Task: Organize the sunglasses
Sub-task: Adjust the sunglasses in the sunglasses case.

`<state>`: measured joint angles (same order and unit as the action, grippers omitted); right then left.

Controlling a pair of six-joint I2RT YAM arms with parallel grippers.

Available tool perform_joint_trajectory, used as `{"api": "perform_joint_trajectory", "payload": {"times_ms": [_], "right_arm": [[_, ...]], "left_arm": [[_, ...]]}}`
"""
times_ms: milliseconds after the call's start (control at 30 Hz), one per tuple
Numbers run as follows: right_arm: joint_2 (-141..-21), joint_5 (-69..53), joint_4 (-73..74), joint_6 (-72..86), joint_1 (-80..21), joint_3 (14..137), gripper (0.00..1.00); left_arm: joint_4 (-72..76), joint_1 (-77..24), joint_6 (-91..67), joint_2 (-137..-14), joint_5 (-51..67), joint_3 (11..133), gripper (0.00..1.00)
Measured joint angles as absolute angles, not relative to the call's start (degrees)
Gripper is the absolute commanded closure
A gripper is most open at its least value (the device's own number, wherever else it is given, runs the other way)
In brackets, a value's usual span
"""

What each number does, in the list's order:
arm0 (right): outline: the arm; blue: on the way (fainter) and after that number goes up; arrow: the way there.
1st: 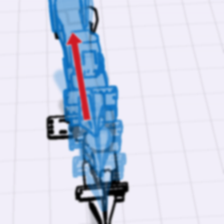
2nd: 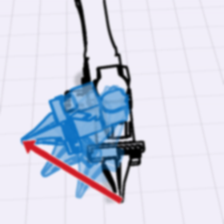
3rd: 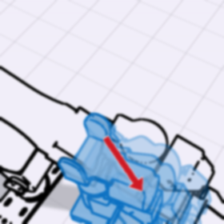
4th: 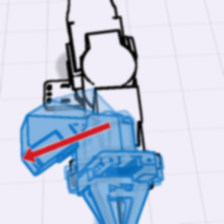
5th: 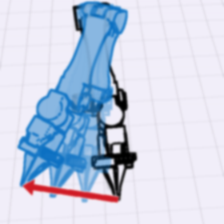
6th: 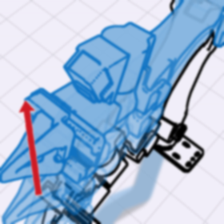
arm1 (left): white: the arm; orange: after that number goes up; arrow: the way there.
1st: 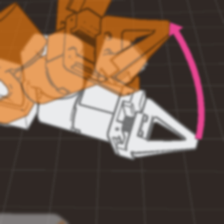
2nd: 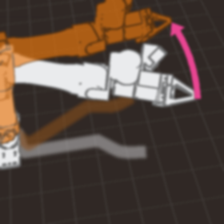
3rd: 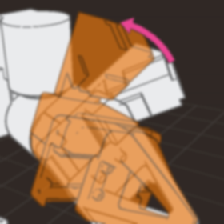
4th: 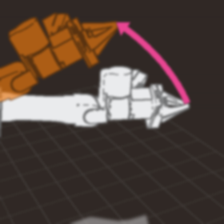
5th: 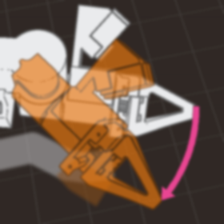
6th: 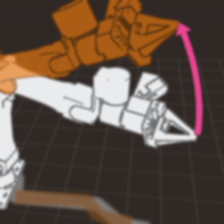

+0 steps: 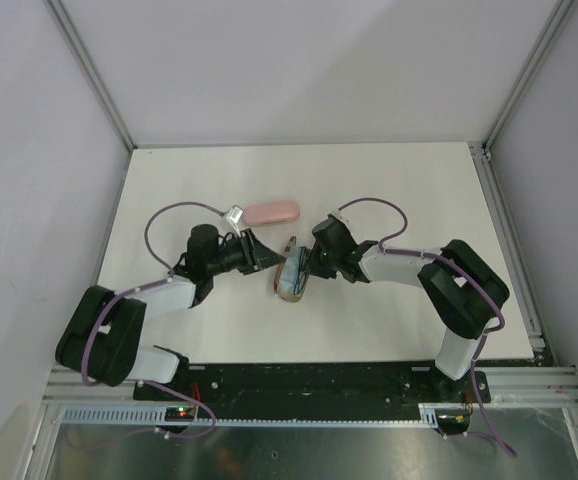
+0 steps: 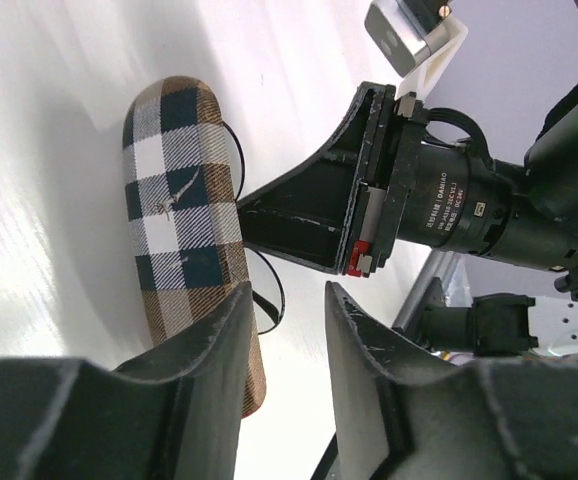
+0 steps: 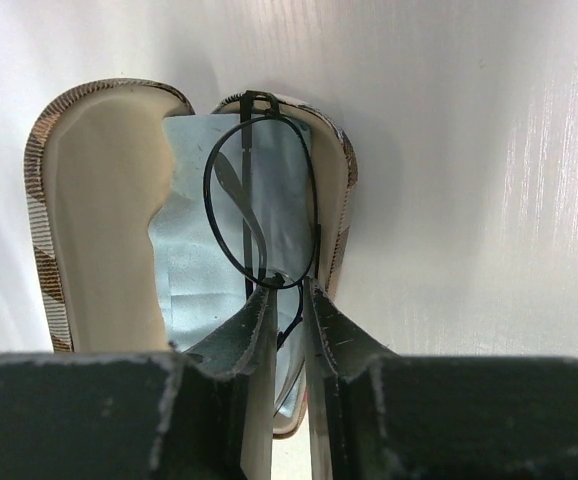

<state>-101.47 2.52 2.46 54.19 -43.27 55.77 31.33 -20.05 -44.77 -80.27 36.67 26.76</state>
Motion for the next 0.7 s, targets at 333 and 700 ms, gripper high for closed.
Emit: {"api": "perform_joint_trajectory", "payload": {"times_ms": [333,700], "right_arm": [[-102.15,1.17,2.07,52.99,-42.72,56.03,0.83],[-103.35,-2.70,0.56,51.31,-41.85,56.40,0.84]], "left_arm": [[24.18,-16.93,-42.96,-78.50,32.99,26.89,0.37],[28.23,-14.87,-47.07,-89.69,37.74,27.20,0.18]]}}
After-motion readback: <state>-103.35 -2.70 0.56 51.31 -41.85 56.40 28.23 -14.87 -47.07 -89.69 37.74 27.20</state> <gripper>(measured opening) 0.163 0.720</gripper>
